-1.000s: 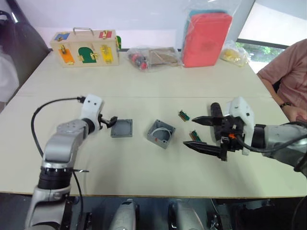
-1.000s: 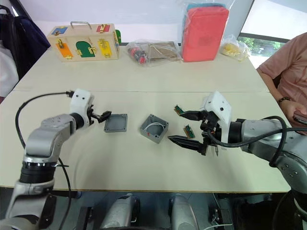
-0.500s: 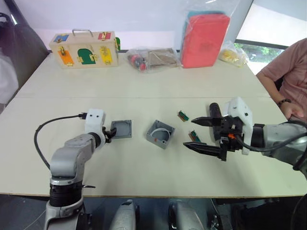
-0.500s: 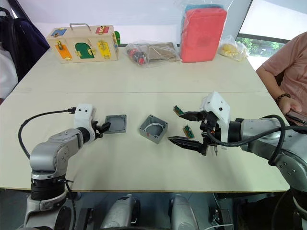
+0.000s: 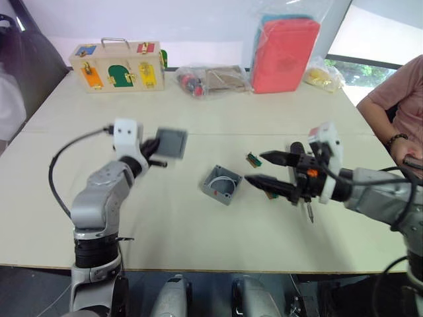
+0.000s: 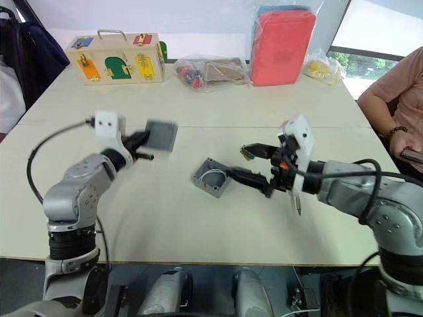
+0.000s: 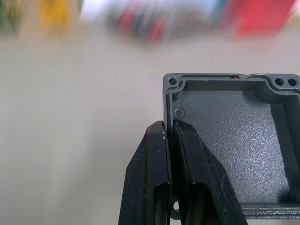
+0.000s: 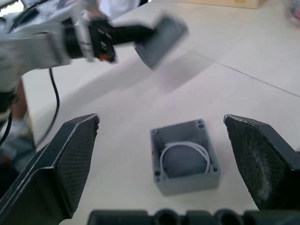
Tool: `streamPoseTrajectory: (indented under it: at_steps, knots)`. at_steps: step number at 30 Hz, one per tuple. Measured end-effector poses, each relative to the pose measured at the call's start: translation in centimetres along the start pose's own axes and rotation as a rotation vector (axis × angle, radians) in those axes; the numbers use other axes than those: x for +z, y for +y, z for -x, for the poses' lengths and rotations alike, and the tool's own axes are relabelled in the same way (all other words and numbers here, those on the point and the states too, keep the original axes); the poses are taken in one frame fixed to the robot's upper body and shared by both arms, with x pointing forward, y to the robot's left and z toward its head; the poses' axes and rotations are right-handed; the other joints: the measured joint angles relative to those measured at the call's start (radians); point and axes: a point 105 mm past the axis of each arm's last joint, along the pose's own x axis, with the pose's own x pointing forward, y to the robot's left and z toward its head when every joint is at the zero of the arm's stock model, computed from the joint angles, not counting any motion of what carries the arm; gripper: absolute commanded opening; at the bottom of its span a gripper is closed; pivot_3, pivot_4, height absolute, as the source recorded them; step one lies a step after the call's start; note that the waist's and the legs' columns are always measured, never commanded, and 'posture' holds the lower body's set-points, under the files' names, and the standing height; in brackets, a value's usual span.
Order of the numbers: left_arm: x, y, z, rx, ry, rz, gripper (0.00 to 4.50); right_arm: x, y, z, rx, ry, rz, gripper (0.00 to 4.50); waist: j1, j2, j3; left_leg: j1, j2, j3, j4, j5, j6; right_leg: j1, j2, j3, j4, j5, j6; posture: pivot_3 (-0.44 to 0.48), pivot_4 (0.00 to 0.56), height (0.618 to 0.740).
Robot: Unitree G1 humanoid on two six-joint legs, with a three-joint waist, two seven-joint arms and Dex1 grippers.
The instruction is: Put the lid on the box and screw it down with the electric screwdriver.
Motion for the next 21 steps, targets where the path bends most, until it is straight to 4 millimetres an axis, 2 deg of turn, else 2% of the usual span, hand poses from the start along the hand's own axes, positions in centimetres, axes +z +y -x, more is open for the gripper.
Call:
streamPoseTrajectory:
  at_steps: [2, 5, 8, 12, 16, 19, 21]
  knots:
    - [0.4, -2.1, -0.1, -0.108, -0.074, -0.019, 0.06, 0.9, -0.3, -2.1, -0.003, -0.112, -0.167, 4.5, -0.01, -0.002, 0.0, 0.0, -0.001, 0.003, 0.001, 0.0, 0.0, 0.0, -0.001, 0.002, -0.001, 0.002, 0.003, 0.0, 0.15, 0.73]
    - [0.2, -5.1, -0.5, -0.232, -0.112, -0.027, 0.06, 1.0, 0.1, -4.5, 0.011, -0.134, -0.291, 4.5, -0.008, -0.001, 0.0, 0.0, -0.001, 0.002, 0.001, 0.0, 0.0, 0.0, 0.001, 0.002, 0.0, 0.002, 0.003, 0.0, 0.15, 0.73]
    - [0.8, -5.8, -0.5, -0.262, -0.154, -0.034, 0.06, 1.7, 0.5, -5.8, 0.016, -0.151, -0.329, 4.5, -0.006, -0.001, 0.0, 0.0, 0.0, 0.001, 0.001, 0.0, 0.0, -0.001, 0.003, 0.002, 0.0, 0.002, 0.003, 0.0, 0.15, 0.73]
    - [1.0, -5.9, -0.8, -0.267, -0.175, -0.036, 0.06, 1.2, 0.8, -7.3, 0.025, -0.146, -0.381, 4.5, -0.006, -0.001, 0.0, -0.001, 0.0, 0.001, 0.0, 0.0, 0.0, -0.001, 0.003, 0.001, 0.0, 0.002, 0.003, 0.0, 0.15, 0.73]
    - [1.0, -5.9, -0.9, -0.269, -0.181, -0.033, 0.06, 1.3, 0.8, -7.9, 0.026, -0.158, -0.391, 4.5, -0.006, -0.001, 0.0, -0.001, 0.0, 0.001, 0.0, 0.0, 0.0, -0.001, 0.003, 0.001, 0.0, 0.002, 0.003, 0.0, 0.15, 0.73]
    - [1.0, -5.8, -0.8, -0.267, -0.186, -0.034, 0.0, 1.6, 0.7, -8.0, 0.021, -0.169, -0.389, 3.76, -0.006, -0.001, 0.0, -0.001, 0.0, 0.001, 0.0, 0.0, 0.0, -0.001, 0.003, 0.001, 0.0, 0.002, 0.003, 0.0, 0.15, 0.73]
    - [1.0, -5.8, -0.7, -0.264, -0.188, -0.036, 0.0, 1.6, 0.6, -8.0, 0.02, -0.17, -0.387, 3.02, -0.007, -0.001, 0.0, -0.001, 0.0, 0.001, 0.0, 0.0, 0.0, -0.001, 0.003, 0.001, 0.0, 0.002, 0.003, 0.0, 0.15, 0.73]
